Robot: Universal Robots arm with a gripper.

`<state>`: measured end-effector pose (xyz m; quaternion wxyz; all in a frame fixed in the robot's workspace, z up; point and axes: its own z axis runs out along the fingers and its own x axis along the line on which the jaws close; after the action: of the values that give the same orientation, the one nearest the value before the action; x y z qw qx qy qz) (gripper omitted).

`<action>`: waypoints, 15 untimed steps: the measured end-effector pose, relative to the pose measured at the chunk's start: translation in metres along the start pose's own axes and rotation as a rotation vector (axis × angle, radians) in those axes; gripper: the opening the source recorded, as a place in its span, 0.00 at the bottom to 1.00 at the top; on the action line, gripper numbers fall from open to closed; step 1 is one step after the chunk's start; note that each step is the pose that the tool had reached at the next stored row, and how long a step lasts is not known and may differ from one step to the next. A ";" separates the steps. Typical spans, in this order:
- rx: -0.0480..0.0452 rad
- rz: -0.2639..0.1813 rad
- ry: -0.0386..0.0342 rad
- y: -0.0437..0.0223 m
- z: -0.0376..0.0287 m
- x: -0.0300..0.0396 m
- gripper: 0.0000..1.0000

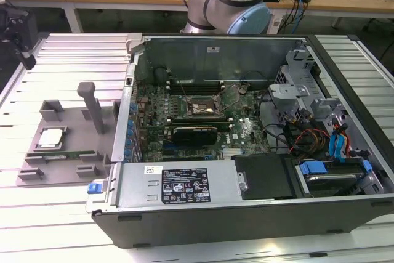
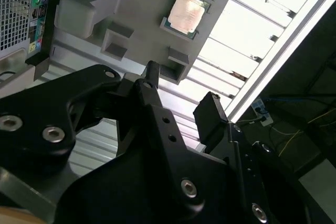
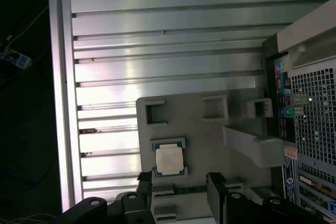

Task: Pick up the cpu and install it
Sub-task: 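Pick up the cpu and move it towards the insertion slot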

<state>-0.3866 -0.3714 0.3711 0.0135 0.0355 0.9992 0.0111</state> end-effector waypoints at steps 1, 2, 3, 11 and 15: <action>0.0000 0.000 0.0001 0.0000 0.0008 0.0000 0.55; 0.0000 0.000 0.0001 0.0000 0.0018 0.0000 0.55; 0.0000 0.000 0.0001 0.0000 0.0022 0.0001 0.55; 0.0001 0.000 0.0001 -0.0002 0.0076 0.0002 0.55; 0.0000 0.000 0.0001 -0.0002 0.0105 0.0003 0.55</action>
<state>-0.3866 -0.3714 0.3606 0.0134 0.0355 0.9992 0.0111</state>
